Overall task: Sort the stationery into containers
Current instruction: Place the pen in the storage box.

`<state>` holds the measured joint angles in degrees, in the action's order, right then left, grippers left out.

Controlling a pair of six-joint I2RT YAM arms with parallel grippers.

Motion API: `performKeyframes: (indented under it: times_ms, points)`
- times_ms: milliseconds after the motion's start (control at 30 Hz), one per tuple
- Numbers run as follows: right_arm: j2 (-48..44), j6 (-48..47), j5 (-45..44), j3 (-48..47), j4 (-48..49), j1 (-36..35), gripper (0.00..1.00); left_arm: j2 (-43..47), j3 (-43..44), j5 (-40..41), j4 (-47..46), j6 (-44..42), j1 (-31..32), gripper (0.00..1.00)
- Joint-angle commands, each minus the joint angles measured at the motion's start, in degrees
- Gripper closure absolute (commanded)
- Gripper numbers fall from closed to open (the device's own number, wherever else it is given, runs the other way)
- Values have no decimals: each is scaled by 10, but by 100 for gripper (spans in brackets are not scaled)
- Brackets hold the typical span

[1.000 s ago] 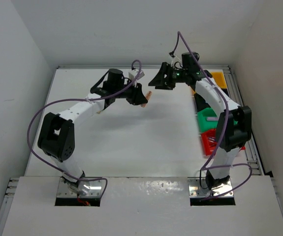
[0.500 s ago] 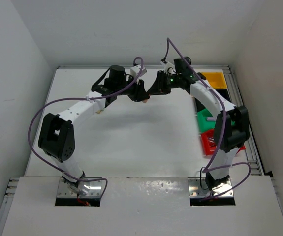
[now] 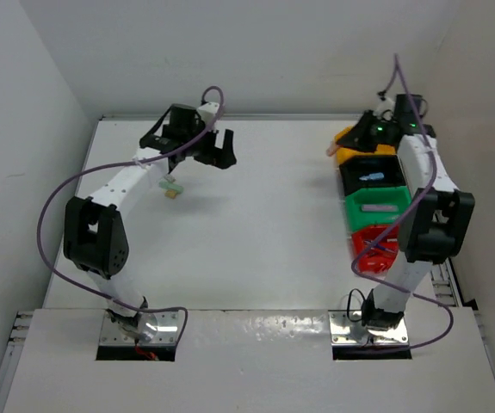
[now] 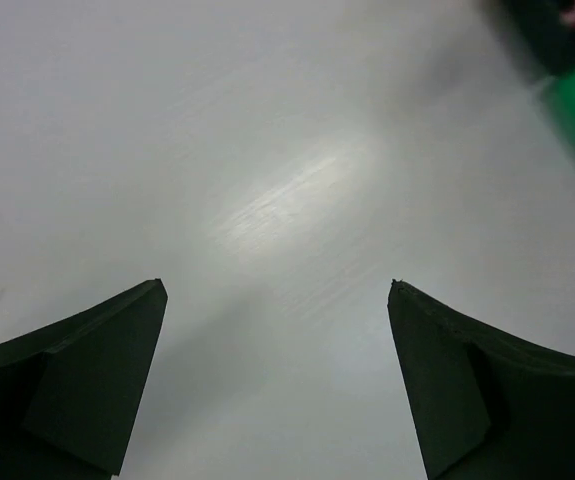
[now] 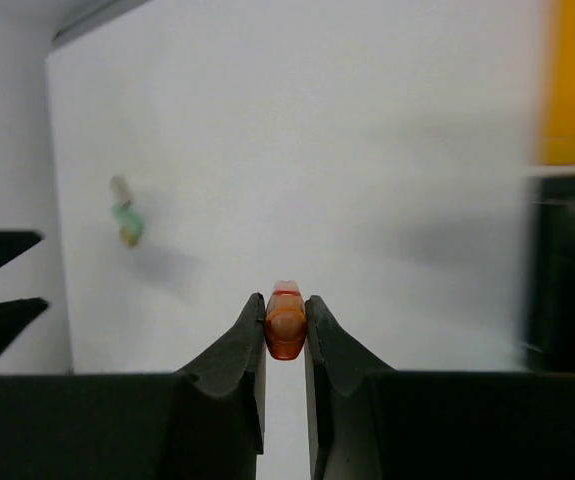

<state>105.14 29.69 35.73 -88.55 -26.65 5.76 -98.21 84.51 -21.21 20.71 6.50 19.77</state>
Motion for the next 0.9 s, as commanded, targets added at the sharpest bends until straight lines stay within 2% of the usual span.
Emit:
performKeyframes:
  times_ms: [0, 167, 233, 267, 300, 367, 400, 433, 600, 700, 800, 867]
  points:
    - [-47, -55, -44, 7, -49, 68, 100, 12, -14, 92, 49, 1, -39, 0]
    - [-22, -122, -98, 3, -70, 125, 100, 37, -63, 167, 10, 8, -61, 0]
    - [-5, -126, -118, -4, -70, 134, 100, 22, -52, 176, 27, 1, -69, 0]
    - [2, -126, -123, -12, -72, 135, 96, 15, -37, 199, 49, -6, -72, 0]
    - [15, -129, -130, -15, -74, 135, 81, 8, -32, 209, 58, -7, -75, 0]
    - [24, -132, -145, -22, -71, 135, 64, -11, -19, 232, 78, -16, -92, 0]
    - [34, -133, -152, -26, -70, 135, 53, -15, -17, 234, 81, -12, -100, 0]
    - [38, -129, -171, -29, -70, 135, 50, -22, -15, 233, 84, -8, -116, 0]
    - [45, -118, -184, -50, -68, 138, 44, -24, -19, 220, 83, 31, -162, 1]
    - [32, -108, -162, -59, -71, 138, 44, -28, -23, 215, 80, 40, -178, 7]
    - [11, -88, -137, -48, -67, 132, 44, -44, -21, 177, 74, 30, -196, 21]
    - [-5, -82, -128, -31, -63, 128, 44, -58, -8, 160, 79, 26, -198, 26]
